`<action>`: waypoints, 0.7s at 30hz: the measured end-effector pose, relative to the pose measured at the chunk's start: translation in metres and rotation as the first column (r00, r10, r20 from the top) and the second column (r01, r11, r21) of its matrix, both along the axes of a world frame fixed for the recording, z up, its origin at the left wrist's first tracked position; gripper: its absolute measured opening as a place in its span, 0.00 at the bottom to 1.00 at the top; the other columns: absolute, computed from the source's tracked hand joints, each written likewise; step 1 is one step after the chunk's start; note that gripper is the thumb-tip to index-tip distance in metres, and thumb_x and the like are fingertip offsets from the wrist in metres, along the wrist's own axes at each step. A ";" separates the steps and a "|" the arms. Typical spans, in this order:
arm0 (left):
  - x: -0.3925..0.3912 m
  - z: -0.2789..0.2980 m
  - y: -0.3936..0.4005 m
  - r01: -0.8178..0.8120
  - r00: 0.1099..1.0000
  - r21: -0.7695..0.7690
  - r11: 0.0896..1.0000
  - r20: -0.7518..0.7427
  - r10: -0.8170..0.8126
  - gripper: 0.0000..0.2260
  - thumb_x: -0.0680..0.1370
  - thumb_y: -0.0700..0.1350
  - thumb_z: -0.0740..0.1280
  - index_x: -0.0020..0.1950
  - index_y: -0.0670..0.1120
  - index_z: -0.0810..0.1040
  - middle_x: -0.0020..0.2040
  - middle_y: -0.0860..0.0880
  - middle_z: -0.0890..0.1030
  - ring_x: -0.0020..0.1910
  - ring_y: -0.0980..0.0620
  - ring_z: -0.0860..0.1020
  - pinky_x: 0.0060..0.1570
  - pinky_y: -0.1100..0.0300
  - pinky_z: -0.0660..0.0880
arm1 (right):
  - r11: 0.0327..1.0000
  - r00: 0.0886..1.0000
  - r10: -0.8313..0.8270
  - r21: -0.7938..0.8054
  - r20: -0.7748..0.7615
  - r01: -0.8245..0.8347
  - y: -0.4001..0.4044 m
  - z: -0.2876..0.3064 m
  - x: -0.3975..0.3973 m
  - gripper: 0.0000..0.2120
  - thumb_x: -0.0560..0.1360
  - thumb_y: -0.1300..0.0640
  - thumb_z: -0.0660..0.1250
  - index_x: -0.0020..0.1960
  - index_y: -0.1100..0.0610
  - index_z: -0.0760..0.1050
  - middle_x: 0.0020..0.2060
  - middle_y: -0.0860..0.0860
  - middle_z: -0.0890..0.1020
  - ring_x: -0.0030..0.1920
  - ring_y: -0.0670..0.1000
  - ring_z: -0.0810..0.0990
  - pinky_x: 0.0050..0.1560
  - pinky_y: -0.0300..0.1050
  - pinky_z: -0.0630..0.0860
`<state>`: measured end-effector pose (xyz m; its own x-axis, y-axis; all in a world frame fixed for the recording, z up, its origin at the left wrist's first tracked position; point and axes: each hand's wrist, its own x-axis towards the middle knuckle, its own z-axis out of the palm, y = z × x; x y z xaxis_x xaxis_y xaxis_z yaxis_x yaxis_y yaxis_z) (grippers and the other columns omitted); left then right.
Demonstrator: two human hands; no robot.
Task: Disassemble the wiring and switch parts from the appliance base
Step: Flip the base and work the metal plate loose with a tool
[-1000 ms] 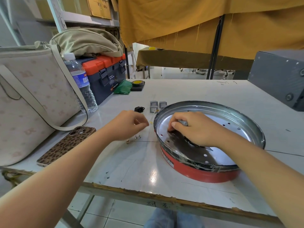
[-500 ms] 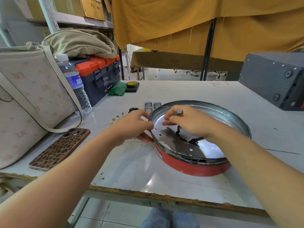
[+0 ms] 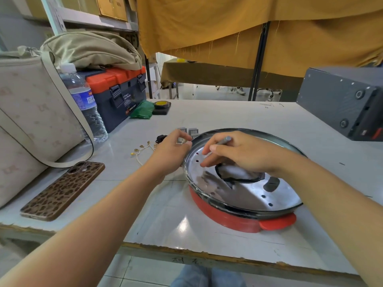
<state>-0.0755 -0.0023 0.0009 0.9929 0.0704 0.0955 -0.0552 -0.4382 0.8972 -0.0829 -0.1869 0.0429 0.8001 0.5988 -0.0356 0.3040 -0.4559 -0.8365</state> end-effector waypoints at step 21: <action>0.008 -0.004 0.008 0.061 0.998 0.035 0.998 0.017 -0.062 0.10 0.78 0.38 0.61 0.52 0.52 0.77 0.54 0.52 0.77 0.48 0.54 0.75 0.47 0.60 0.71 | 0.879 0.958 0.181 -0.474 0.222 -0.056 0.004 -0.004 0.008 0.11 0.82 0.52 0.55 0.60 0.47 0.73 0.57 0.46 0.78 0.57 0.48 0.76 0.62 0.48 0.71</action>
